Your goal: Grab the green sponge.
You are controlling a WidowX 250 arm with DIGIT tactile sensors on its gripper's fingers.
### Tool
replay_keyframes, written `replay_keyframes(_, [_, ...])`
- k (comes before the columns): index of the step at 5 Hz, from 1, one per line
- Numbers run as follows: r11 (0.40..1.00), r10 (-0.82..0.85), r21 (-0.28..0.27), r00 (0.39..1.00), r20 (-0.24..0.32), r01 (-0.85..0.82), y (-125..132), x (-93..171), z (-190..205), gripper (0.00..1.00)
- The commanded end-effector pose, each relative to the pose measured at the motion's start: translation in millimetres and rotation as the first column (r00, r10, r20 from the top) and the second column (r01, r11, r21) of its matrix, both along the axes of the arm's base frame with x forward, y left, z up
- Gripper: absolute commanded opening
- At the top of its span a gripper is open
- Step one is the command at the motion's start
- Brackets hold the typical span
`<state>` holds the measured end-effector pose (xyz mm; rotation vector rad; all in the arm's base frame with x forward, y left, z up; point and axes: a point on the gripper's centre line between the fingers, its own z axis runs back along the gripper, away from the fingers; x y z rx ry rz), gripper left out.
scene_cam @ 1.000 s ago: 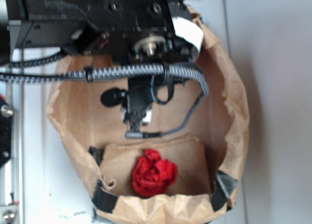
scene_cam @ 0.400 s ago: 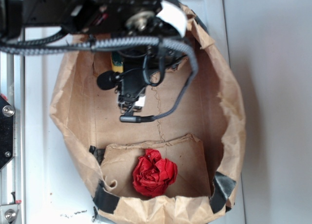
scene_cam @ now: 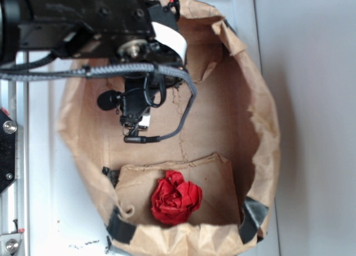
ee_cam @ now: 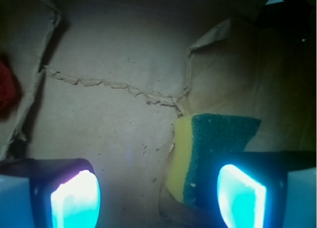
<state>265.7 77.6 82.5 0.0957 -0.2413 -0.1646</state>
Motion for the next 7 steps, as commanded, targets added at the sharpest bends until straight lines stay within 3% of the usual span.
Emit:
replay_keyframes(1, [0.999, 0.043, 0.014, 0.997, 0.066, -0.045, 4.8, 15.4, 11.6, 1.00])
replay_keyframes(4, [0.997, 0.070, 0.024, 0.994, 0.080, -0.072, 16.6, 27.7, -3.9, 1.00])
replay_keyframes(7, [0.996, 0.091, -0.025, 0.993, 0.071, -0.090, 36.6, 27.7, 11.5, 1.00])
